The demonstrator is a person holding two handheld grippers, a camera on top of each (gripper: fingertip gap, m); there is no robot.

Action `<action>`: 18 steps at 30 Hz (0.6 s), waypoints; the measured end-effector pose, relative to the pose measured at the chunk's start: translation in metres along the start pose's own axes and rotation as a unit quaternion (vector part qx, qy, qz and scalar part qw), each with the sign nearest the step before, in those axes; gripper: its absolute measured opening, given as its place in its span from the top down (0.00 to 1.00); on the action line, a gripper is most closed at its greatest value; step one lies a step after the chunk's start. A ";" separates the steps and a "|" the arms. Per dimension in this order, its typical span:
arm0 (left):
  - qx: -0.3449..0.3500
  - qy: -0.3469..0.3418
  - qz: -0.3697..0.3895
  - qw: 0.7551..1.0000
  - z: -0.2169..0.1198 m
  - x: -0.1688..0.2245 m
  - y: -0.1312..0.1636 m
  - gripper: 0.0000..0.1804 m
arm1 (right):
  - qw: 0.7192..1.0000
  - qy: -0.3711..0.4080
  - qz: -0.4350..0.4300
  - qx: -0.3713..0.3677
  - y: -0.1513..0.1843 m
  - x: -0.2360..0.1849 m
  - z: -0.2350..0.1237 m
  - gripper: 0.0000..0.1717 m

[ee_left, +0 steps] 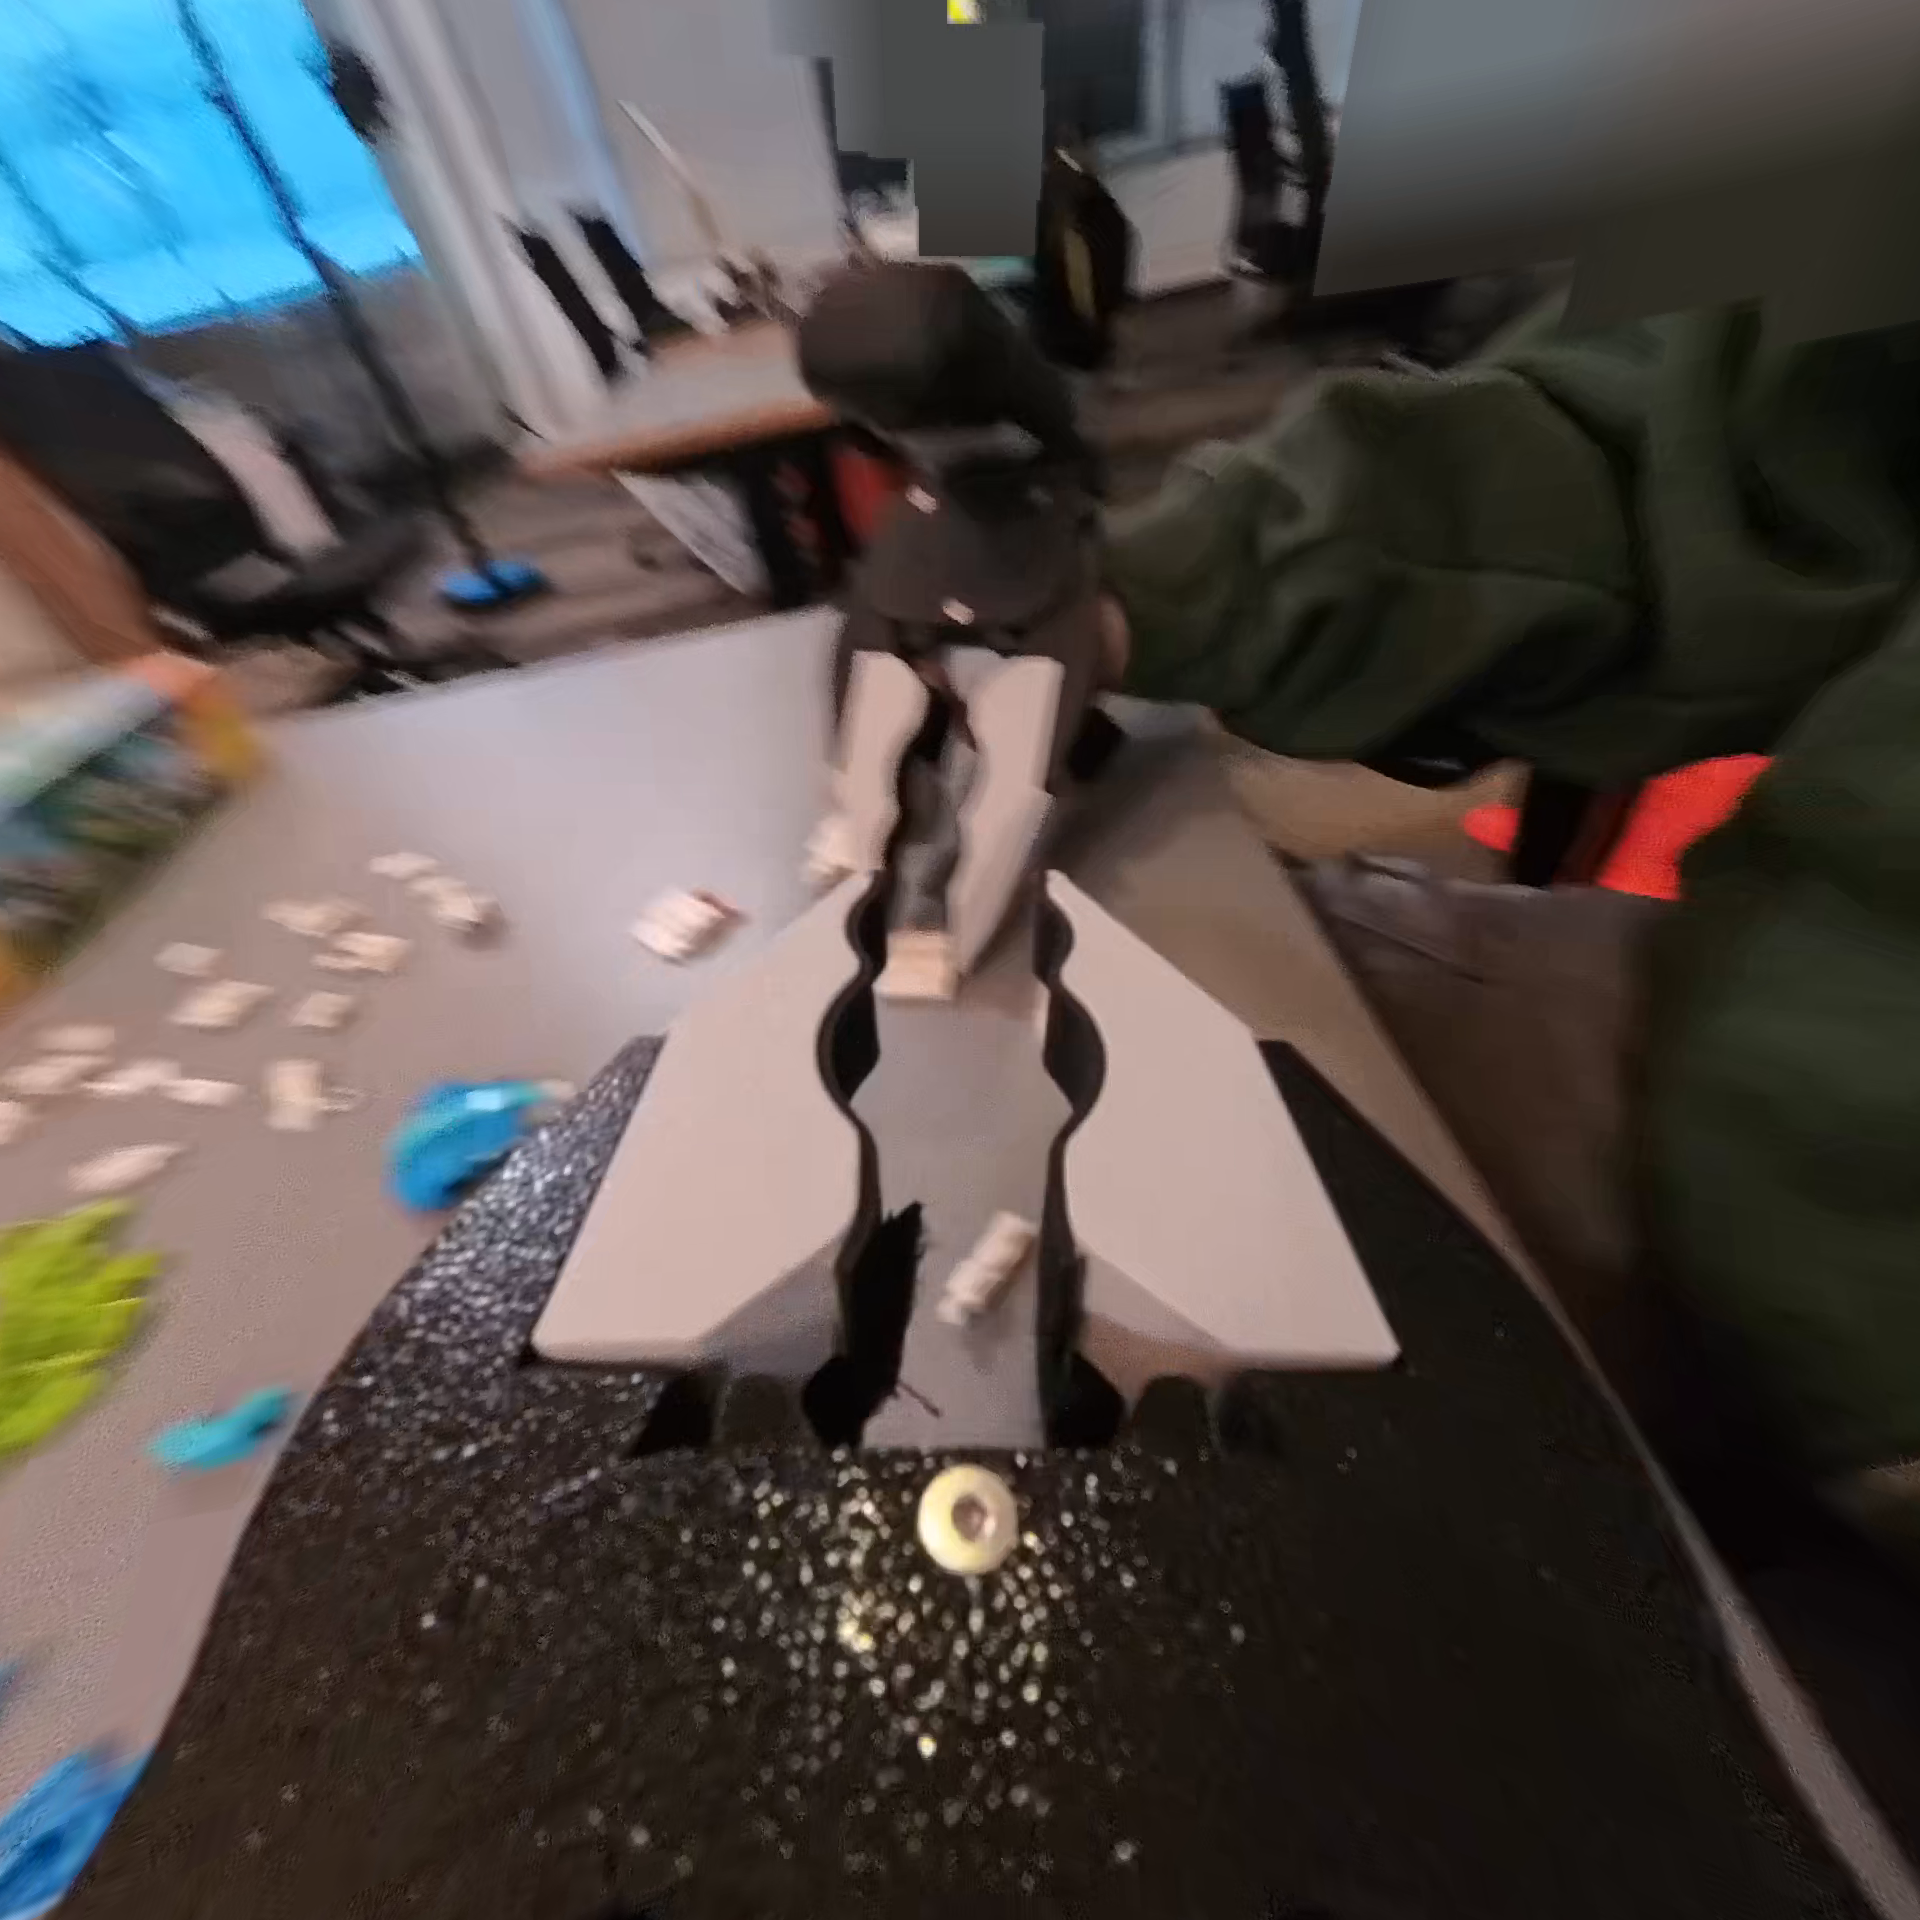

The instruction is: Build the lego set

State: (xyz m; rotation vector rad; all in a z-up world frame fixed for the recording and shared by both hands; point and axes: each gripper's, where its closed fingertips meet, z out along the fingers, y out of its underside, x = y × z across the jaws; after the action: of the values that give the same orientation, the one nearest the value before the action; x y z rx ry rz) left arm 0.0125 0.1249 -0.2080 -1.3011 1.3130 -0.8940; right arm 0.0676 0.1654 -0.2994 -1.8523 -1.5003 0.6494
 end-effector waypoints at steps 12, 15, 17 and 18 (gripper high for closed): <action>-0.233 0.055 0.003 0.971 0.038 0.031 0.069 0.87 | 0.998 -0.068 -0.013 0.003 -0.007 -0.053 -0.002 0.85; -0.245 0.056 -0.011 0.968 0.039 0.027 0.075 0.89 | 0.998 -0.055 -0.019 -0.008 -0.006 -0.052 -0.001 0.85; -0.251 0.061 -0.013 0.966 0.040 0.027 0.078 0.90 | 0.998 -0.051 -0.021 -0.011 -0.006 -0.053 -0.001 0.85; -0.252 0.063 -0.012 0.966 0.042 0.027 0.078 0.91 | 0.999 -0.047 -0.022 -0.014 -0.005 -0.052 -0.001 0.85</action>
State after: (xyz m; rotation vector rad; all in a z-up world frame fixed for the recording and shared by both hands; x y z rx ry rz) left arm 0.0403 0.1157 -0.2958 -1.6702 1.7007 -0.6878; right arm 0.0534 0.1147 -0.2959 -1.8267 -1.6122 0.7063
